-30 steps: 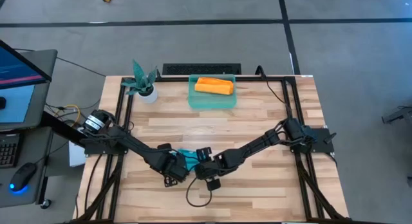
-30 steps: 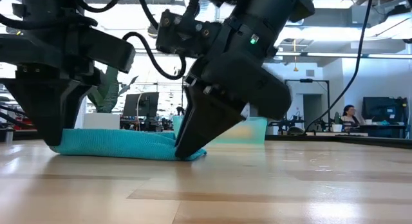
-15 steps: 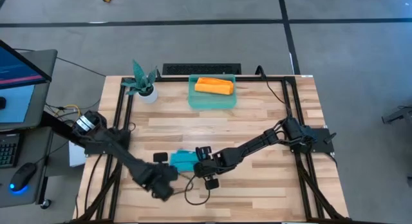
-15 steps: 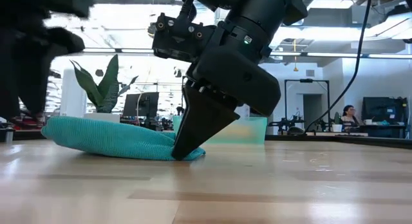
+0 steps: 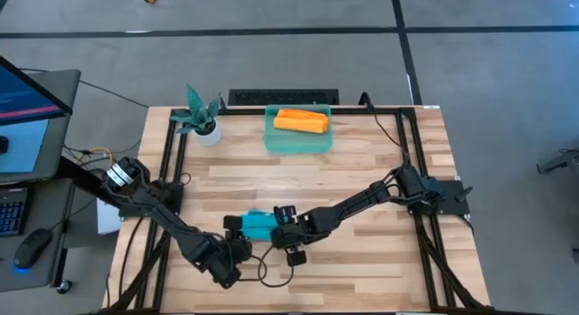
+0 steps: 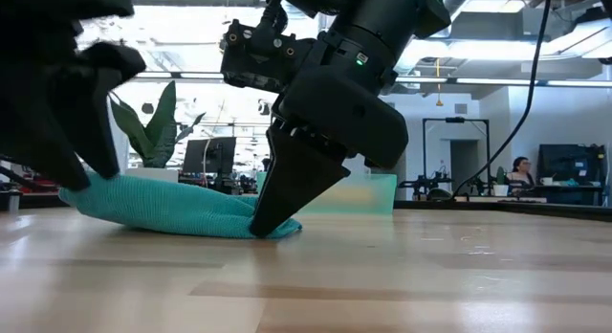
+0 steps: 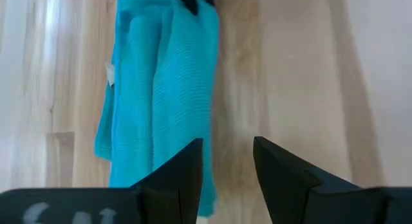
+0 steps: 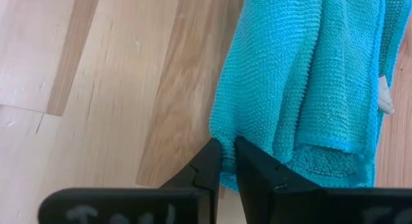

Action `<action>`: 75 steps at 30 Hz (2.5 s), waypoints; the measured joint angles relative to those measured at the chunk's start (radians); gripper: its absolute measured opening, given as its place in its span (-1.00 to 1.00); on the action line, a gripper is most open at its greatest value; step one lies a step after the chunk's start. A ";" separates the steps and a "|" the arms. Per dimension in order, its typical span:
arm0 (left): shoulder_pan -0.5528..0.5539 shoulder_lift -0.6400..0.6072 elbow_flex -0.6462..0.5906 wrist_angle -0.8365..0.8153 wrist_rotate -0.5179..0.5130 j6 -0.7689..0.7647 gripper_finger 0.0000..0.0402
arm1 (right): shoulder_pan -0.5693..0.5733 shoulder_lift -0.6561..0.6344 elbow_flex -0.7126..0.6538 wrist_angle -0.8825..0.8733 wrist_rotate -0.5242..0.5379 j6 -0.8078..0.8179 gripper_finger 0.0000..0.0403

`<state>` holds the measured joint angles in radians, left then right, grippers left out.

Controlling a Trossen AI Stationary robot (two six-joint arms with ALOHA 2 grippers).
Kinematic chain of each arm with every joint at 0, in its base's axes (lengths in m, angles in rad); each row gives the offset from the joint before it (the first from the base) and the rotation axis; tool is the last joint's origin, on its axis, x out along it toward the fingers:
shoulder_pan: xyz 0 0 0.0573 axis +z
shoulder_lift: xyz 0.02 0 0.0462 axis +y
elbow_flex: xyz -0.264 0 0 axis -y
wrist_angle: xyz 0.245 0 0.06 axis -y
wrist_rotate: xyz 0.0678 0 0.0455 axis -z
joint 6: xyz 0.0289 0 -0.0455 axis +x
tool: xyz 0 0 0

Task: Roll microfiber towels into tight, uniform cylinder then place into a basket
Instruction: Roll the blue microfiber cloth

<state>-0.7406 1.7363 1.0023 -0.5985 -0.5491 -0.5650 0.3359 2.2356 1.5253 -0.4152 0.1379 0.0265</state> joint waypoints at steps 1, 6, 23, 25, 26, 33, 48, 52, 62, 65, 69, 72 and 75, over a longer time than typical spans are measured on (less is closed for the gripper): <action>0.006 0.000 -0.015 0.019 0.000 0.000 -0.35 | 0.000 0.000 0.000 0.000 0.000 0.000 -0.67; 0.019 0.000 -0.053 0.051 -0.014 -0.003 -0.35 | 0.000 0.000 0.000 -0.002 -0.002 0.000 -0.67; 0.173 0.000 -0.066 0.059 0.136 -0.048 -0.35 | 0.056 0.004 0.026 -0.020 0.001 0.002 -0.67; 0.185 0.000 -0.096 0.101 0.166 -0.051 -0.35 | 0.062 0.004 0.026 -0.019 0.001 0.002 -0.67; 0.189 -0.002 -0.113 0.129 0.176 -0.055 -0.35 | 0.064 0.004 0.026 -0.019 0.001 0.002 -0.67; 0.189 -0.007 -0.175 0.229 0.178 -0.127 -0.35 | 0.068 0.004 0.026 -0.013 -0.003 0.003 -0.67; 0.126 -0.004 -0.176 0.244 0.212 -0.437 -0.35 | 0.085 0.007 0.052 -0.031 -0.012 0.004 -0.08; 0.117 -0.002 -0.176 0.281 0.228 -0.469 -0.35 | 0.085 0.015 0.158 -0.224 -0.024 0.019 0.02; 0.113 -0.002 -0.178 0.298 0.223 -0.469 -0.35 | 0.160 0.014 0.343 -0.548 0.149 0.080 -0.07; 0.112 -0.001 -0.179 0.298 0.223 -0.469 -0.35 | 0.200 0.014 0.343 -0.685 0.286 0.116 -0.13; 0.112 -0.001 -0.179 0.299 0.222 -0.469 -0.35 | 0.250 0.010 0.317 -0.875 0.450 0.253 -0.22; 0.112 -0.001 -0.179 0.300 0.222 -0.469 -0.35 | 0.273 0.003 0.275 -0.960 0.517 0.355 -0.29; 0.112 -0.001 -0.179 0.300 0.222 -0.469 -0.35 | 0.280 -0.035 0.225 -0.976 0.556 0.426 -0.34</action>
<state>-0.6285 1.7351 0.8234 -0.2981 -0.3275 -1.0340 0.6158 2.2010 1.7506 -1.3912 0.6940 0.4530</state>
